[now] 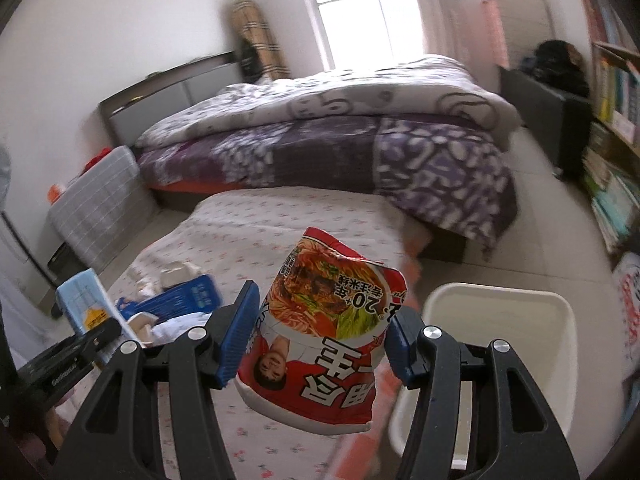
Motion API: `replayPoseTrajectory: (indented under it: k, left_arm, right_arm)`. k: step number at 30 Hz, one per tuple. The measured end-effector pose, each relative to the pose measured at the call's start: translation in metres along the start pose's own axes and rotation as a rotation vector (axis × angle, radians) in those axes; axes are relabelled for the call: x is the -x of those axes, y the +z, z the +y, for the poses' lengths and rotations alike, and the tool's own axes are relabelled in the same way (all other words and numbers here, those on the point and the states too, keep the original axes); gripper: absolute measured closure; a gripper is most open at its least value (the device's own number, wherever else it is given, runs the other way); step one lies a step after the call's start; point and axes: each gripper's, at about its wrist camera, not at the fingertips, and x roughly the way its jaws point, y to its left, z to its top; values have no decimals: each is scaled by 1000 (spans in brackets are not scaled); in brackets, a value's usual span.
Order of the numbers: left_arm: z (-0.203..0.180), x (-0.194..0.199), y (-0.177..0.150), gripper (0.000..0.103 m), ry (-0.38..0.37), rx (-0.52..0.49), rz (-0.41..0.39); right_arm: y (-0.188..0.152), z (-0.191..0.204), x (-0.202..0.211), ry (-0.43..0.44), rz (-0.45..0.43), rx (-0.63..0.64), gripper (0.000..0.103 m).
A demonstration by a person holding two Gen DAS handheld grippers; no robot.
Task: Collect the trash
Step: 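Carry the red noodle cup to the white bin and release it with right tool, then lower the milk carton into the white bin and open the left tool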
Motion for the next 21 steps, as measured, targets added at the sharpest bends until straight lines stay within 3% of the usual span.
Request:
replayPoseTrajectory:
  k: [18,21]
  left_arm:
    - [-115,-19,-18,72,-146,-129,41]
    - [-139,-19,-21,72,-175,-154,51]
  right_arm:
    - [-2,-141,28,-245,63,-246,43]
    - [-2,-158,35,-284,57,-276,29]
